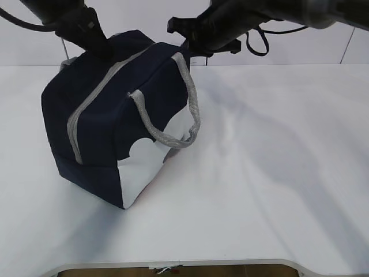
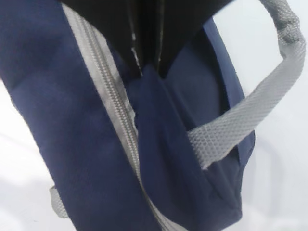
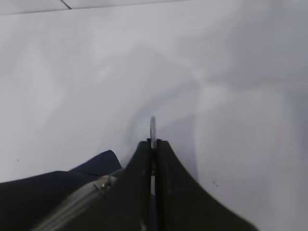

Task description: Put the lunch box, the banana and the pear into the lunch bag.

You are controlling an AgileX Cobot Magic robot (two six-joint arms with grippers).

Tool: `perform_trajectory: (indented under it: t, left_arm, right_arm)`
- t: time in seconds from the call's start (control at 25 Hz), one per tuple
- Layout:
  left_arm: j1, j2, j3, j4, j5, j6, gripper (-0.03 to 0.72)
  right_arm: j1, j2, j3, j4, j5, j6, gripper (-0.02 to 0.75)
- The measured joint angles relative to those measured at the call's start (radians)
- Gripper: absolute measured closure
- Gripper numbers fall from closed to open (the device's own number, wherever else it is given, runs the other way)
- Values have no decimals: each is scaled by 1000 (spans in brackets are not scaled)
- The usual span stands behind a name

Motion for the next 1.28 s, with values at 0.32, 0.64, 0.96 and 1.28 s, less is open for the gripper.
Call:
perform_trajectory:
  t: [0.32,0.64,0.96,1.28]
  left_arm:
    - [6,-1,0,9,6,2,691]
    - [6,-1,0,9,10,2,691]
    - [6,-1,0,9,14,2,691]
    - [9,-6,0,9,24,2,688]
  right_arm:
    - [-6,51,-1,-18,57,0,725]
    - [-6,51,-7,-23,79,-12,725]
    - [-6,51,-7,-19,80,-34,699]
    - [-11,51,-7,-13,83,-46,403]
